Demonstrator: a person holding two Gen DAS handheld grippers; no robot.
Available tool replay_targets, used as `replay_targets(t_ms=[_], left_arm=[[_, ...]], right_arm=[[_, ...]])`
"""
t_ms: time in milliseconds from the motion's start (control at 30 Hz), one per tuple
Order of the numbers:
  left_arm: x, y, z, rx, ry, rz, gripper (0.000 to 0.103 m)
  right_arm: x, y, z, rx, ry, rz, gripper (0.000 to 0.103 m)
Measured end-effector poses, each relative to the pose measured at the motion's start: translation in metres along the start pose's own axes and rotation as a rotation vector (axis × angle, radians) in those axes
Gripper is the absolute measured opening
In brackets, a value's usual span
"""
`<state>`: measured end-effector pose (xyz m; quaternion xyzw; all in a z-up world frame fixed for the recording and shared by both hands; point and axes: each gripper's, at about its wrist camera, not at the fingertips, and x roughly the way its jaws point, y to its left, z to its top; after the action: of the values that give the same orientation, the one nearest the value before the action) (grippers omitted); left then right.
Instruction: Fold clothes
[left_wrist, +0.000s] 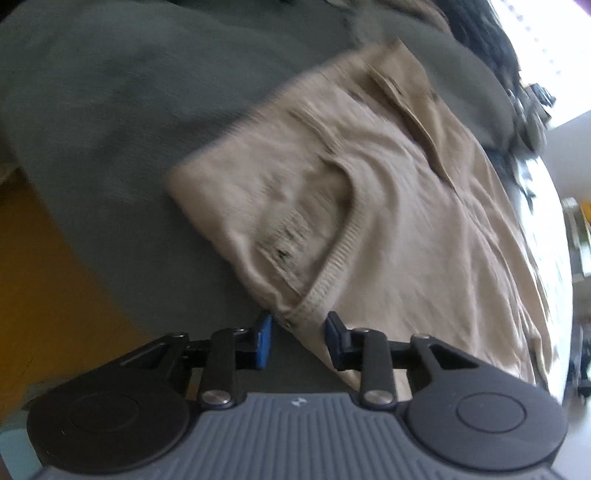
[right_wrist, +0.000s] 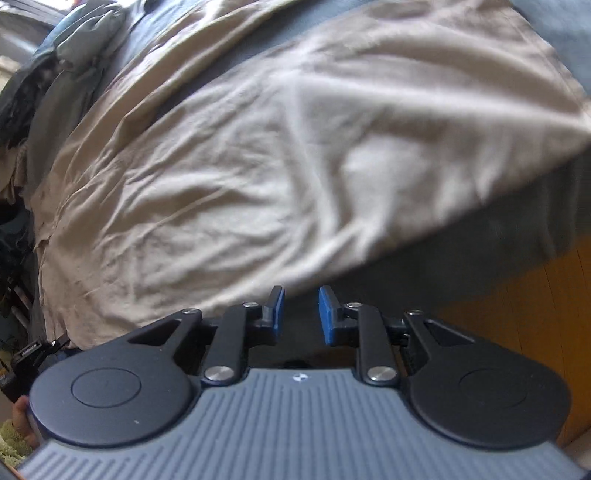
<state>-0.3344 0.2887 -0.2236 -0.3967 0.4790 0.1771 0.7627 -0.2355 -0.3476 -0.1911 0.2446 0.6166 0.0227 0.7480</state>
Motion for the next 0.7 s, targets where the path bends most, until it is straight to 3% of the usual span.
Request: replay_targets(t_ms=[133,233,267,333,467,700], left_arm=[[-0.013,-0.001,-0.007,-0.013,-0.016,-0.005,0.028],[-0.017,-0.001,-0.018,-0.045,0.003,-0.064,0.033],[-0.018,0.0,-0.024,-0.058,0.007,-0.091,0.041],[-0.012,-0.003,-0.029,-0.083,0.009,-0.119,0.046],[0.006,-0.004,-0.036,-0.153,0.018,-0.155,0.047],[0.018,-0.001,-0.039,-0.208,-0.007,-0.166,0.046]], right_arm=[[-0.006,-0.012,-0.006,0.059,-0.021,0.039,0.02],[-0.005,-0.019,-0.006,0.136,-0.043,0.117,0.021],[-0.002,-0.023,-0.006,0.177,-0.047,0.151,0.023],[0.003,-0.03,-0.008,0.259,-0.044,0.206,0.027],[0.017,-0.043,-0.015,0.427,-0.039,0.302,0.034],[0.033,-0.062,-0.013,0.587,-0.086,0.352,0.041]])
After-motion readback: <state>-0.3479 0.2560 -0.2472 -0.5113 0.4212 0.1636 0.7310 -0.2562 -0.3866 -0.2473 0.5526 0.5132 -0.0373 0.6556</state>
